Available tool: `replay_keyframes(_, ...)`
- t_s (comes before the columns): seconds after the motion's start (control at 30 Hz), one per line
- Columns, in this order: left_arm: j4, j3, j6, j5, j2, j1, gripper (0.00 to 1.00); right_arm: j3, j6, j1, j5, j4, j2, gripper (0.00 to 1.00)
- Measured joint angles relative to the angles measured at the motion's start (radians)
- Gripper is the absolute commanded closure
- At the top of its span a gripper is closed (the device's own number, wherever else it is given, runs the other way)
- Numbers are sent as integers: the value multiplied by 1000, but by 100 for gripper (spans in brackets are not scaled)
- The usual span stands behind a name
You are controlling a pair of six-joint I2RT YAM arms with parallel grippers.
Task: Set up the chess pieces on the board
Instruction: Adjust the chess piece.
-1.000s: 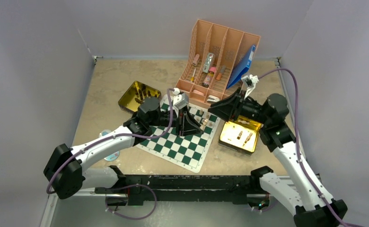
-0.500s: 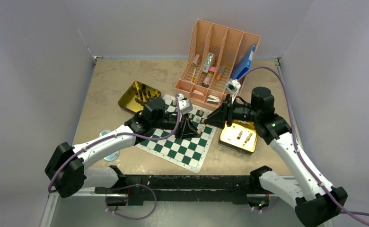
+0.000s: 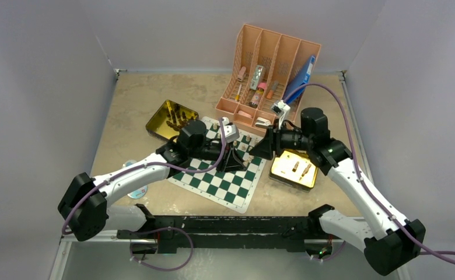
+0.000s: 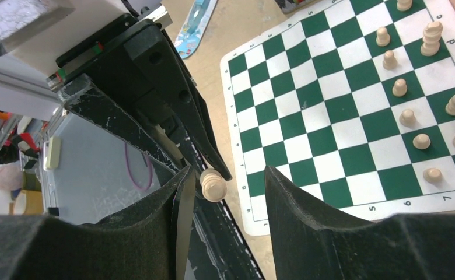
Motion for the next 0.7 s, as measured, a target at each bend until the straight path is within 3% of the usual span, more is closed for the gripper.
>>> replay_keyframes(0.2,1,9,7,0,12,0,100,-16,-2,35,8,-8,13,56)
replay_keyframes(0.47,-1,26,19,-10,19,0,100,-44,12,49,3,-2,8,86)
replay_keyframes(0.6,-11,31,16,-36,19,0,67,-55,28,50,10,22,-3,89)
replay_keyframes(0.7,-54,47,-14,-113,15,-1,52,-71,65,50,36,63,-20,90)
